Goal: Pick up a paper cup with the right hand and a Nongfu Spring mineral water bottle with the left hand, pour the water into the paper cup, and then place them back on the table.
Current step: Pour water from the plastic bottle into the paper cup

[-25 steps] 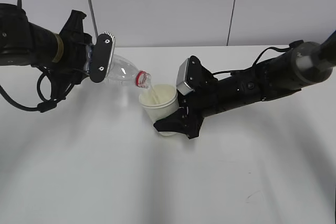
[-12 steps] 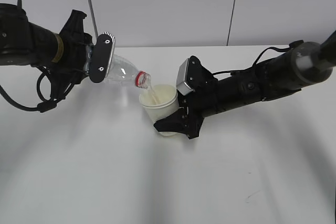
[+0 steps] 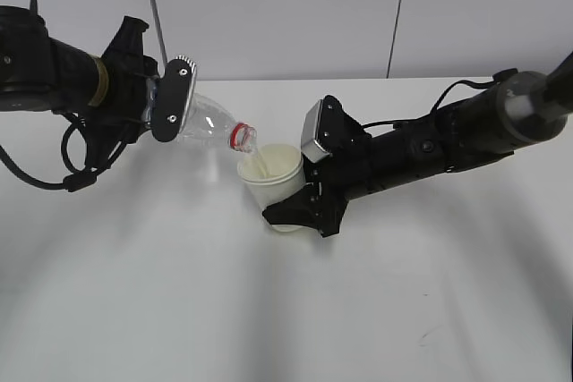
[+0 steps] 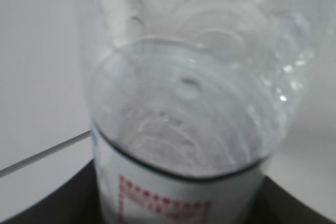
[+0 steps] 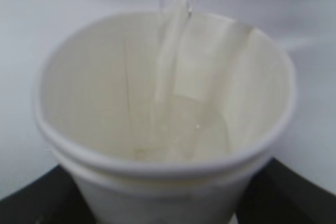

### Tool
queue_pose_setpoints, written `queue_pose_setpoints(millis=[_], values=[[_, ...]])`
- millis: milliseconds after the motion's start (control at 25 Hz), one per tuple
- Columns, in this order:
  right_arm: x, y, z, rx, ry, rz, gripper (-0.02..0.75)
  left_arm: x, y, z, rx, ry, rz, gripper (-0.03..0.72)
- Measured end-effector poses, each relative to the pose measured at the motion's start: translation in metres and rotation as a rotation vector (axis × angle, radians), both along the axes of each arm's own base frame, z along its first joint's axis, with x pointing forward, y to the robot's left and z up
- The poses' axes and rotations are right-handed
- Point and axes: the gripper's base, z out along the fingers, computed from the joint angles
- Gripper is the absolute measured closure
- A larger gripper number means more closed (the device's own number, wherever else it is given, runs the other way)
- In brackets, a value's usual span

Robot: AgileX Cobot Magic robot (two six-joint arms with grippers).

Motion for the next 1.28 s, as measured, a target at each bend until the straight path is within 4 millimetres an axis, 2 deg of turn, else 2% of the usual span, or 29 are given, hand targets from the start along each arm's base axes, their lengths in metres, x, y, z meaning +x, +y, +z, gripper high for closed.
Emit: queue_pose_setpoints(millis=[680, 1000, 1280], values=[[0.000, 0.000, 0.000, -0.004, -0.001, 0.001, 0.246, 0.000, 0.000, 0.000, 0.004, -0.003, -0.005, 0.312], [0.000, 0.000, 0.000, -0.006, -0.001, 0.001, 0.246, -0.003, -0.010, 0.001, 0.003, -0.005, -0.031, 0.312], [0.000, 0.000, -0.001, -0.008, -0.002, 0.002, 0.246, -0.003, -0.011, 0.001, 0.003, -0.005, -0.033, 0.312]])
